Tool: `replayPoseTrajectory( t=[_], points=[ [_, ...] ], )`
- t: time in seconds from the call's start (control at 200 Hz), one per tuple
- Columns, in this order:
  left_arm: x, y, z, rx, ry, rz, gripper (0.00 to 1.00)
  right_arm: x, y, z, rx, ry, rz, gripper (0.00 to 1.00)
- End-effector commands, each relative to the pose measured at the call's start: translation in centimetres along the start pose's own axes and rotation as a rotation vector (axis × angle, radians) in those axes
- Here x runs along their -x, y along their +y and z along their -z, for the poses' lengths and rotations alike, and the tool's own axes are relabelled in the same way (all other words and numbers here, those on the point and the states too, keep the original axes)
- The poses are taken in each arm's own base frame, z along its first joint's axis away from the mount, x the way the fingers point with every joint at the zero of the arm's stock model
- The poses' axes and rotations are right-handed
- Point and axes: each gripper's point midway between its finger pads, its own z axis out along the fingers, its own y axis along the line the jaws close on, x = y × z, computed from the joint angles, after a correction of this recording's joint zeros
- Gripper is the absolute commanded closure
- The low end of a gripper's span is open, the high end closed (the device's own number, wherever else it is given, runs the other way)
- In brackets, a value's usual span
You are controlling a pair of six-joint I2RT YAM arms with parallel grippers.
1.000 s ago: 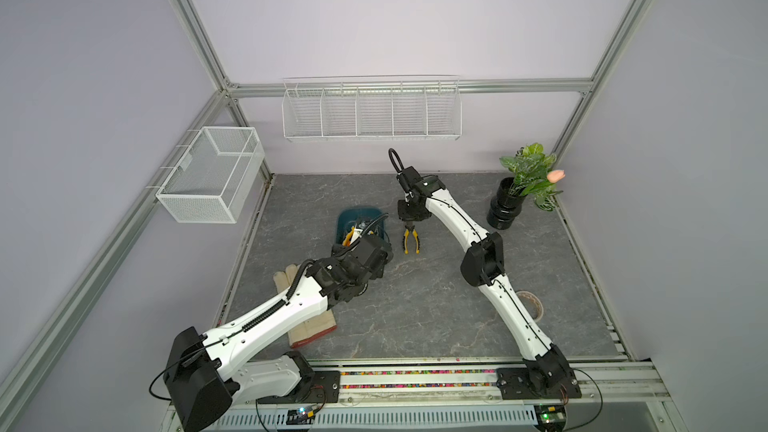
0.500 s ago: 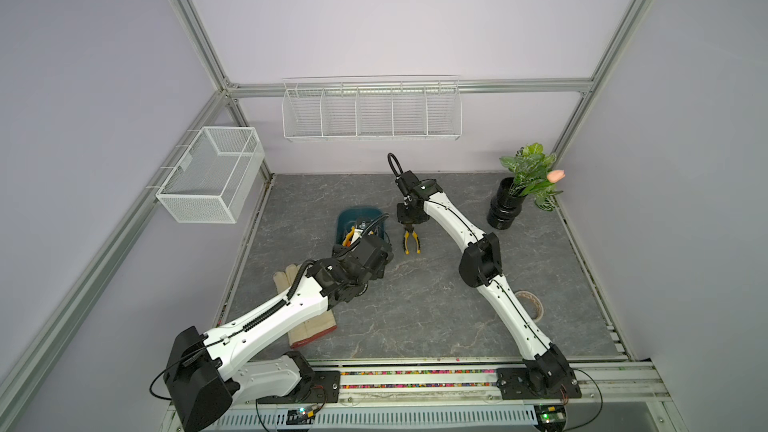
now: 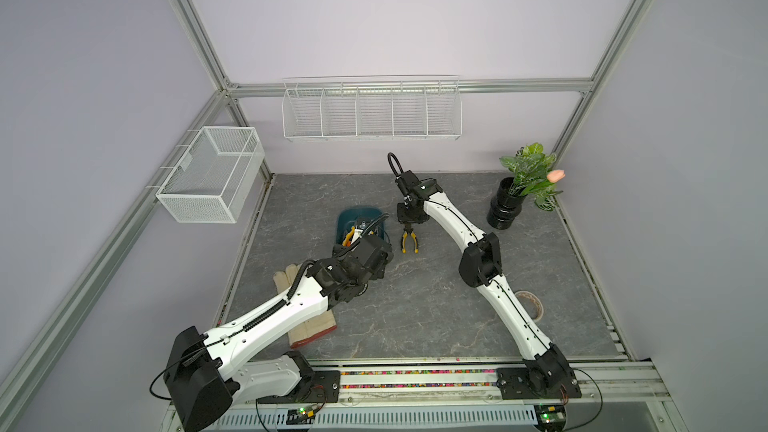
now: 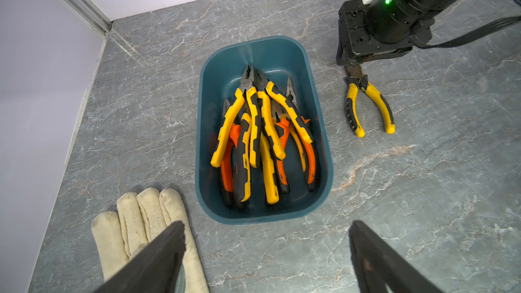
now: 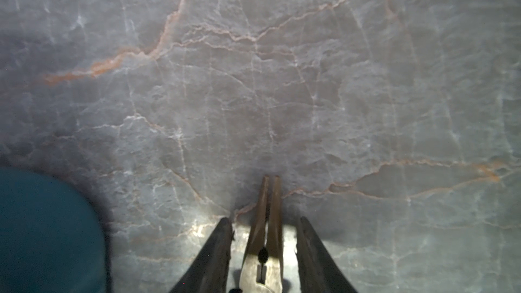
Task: Take the pliers out of the storage box
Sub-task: Place the pliers at the center of the board.
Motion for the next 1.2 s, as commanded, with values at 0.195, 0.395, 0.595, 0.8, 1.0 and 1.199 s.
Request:
replayPoseTrajectory(
  t=[0.195,0.395,0.595,0.8,1.0,1.199],
  points=[
    [-0.9,3.3,-6.2,0.048,0.249,0.129,0.17,6.1,2.2,15.3,0.148,-0.249,0.064,0.56],
    [-0.3,2.6,-9.5,0.09,0.371,0.054,0.26,3.3,1.4,19.9,0.177,-0.187,0.059,0.55],
    [0.3,0.4,-11.8,0.043,0.417,0.065,0.32,0.8,-0.4,22.3,0.198,-0.246,0.047,0.55],
    [1.0,0.6,-13.5,0.074,0.436,0.043,0.43,-2.4,-2.4,22.6,0.207,-0.227,0.027,0.55],
    [0.1,1.5,-14.8,0.081,0.506,-0.001,0.45,-4.6,-3.9,21.8,0.203,-0.208,0.014,0.55],
    [-0.5,-0.5,-14.8,-0.035,0.518,0.064,0.47,-5.8,-4.6,20.8,0.195,-0.184,0.001,0.55]
  ],
)
